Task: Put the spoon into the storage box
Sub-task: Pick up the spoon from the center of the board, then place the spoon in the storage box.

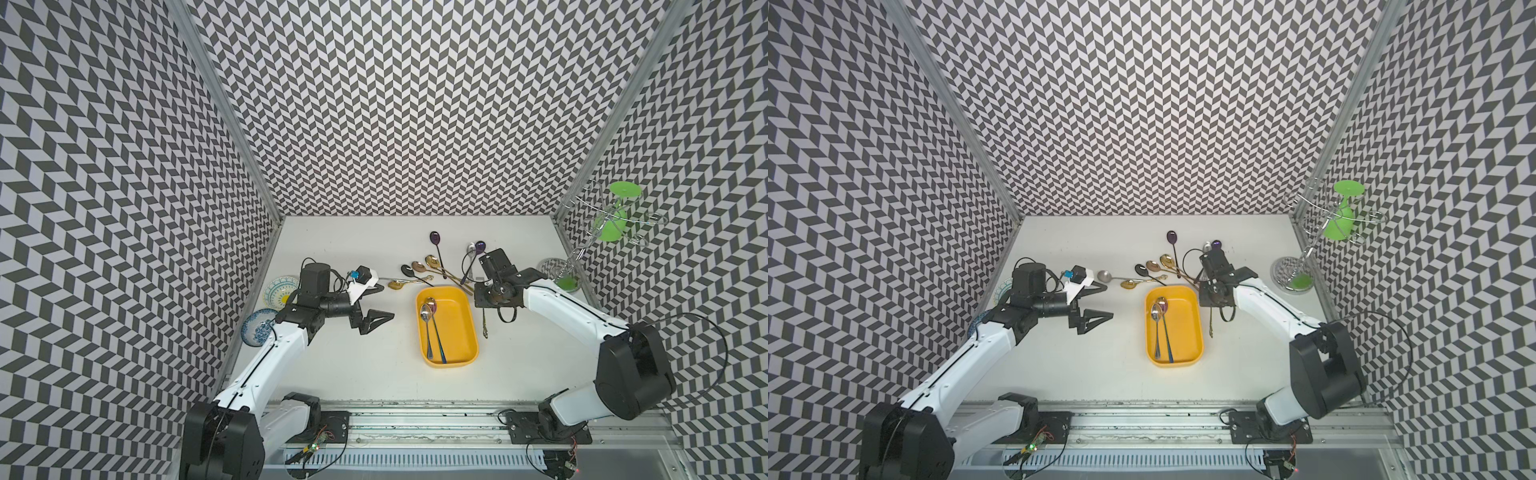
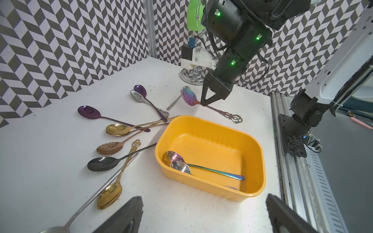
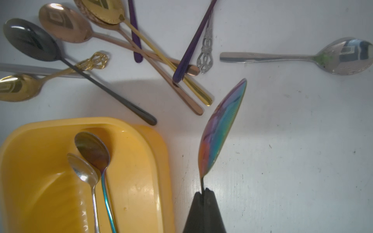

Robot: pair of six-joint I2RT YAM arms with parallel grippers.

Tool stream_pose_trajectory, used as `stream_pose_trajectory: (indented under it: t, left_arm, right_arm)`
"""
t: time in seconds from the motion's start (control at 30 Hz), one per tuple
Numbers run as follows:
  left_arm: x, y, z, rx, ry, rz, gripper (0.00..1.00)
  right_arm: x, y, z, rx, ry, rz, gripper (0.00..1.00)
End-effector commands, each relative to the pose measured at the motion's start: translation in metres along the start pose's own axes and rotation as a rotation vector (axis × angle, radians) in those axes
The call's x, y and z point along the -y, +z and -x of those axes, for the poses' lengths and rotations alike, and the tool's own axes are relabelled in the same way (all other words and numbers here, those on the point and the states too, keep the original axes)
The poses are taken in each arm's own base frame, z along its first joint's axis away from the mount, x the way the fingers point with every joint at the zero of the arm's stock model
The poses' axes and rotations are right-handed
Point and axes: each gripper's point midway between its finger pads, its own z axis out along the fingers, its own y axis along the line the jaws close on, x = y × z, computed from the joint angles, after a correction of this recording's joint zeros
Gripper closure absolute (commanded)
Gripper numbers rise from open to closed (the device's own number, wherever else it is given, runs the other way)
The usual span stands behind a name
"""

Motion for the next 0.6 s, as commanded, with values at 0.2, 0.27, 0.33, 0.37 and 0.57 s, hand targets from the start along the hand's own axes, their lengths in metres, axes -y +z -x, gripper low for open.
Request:
stream_pose_trajectory:
  t: [0.2,0.27,0.33,0.37,0.57]
  left_arm:
    - [-0.012,-0.003,0.010,0.015,-0.018,0.057,0.01]
    - [-0.018,-0.002,0.012,0.019,-0.039,0.081,0.01]
    - [-0.029,-0.003,0.016,0.014,-0.071,0.125,0.01]
    - [-0.034,-0.003,0.019,0.014,-0.091,0.148,0.02]
    - [-0.063,0.004,0.028,0.007,-0.210,0.217,0.05]
  right_arm:
    - [-0.070,-0.033,-0.017,0.017,-0.020,0.231,1.00]
    - [-0.078,-0.033,-0.019,0.025,-0.039,0.247,1.00]
    - [-0.084,-0.030,-0.023,0.014,-0.057,0.251,1.00]
    - [-0.089,-0.029,-0.025,0.011,-0.070,0.257,1.00]
    - [-0.108,-0.024,-0.028,-0.002,-0.054,0.311,0.84]
